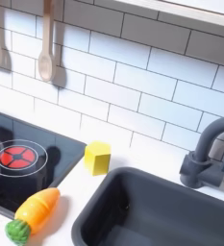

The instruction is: Slide pot right

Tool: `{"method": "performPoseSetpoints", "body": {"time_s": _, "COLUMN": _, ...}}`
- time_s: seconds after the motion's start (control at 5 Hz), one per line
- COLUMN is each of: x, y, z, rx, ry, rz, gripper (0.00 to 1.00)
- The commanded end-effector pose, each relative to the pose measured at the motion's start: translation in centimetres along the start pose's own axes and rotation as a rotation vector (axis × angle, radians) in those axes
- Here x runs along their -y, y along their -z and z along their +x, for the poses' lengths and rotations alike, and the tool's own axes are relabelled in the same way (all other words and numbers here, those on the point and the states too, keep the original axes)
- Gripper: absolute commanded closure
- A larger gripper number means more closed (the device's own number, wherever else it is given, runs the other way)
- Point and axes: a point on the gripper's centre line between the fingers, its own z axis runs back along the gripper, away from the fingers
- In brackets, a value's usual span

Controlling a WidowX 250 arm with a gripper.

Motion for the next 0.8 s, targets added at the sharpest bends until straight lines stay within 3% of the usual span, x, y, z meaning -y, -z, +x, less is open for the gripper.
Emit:
{"method": "performPoseSetpoints", "body": {"time_s": 0.0, "x": 0.0, "y": 0.0, "z": 0.0, "rx": 0.0, "ry": 0.0, "rz": 0.0, "gripper": 0.0}}
{"method": "performPoseSetpoints", "body": {"time_s": 0.2, "x": -0.3, "y": 0.3, "z": 1.7, "rx": -0.007, "ry": -0.006, "rz": -0.017, "gripper": 0.0}}
{"method": "performPoseSetpoints", "body": {"time_s": 0.6, "x": -1.2, "y": 0.9, "z": 3.9, "rx": 0.007, "ry": 0.012, "rz": 0.004, "gripper": 0.0}}
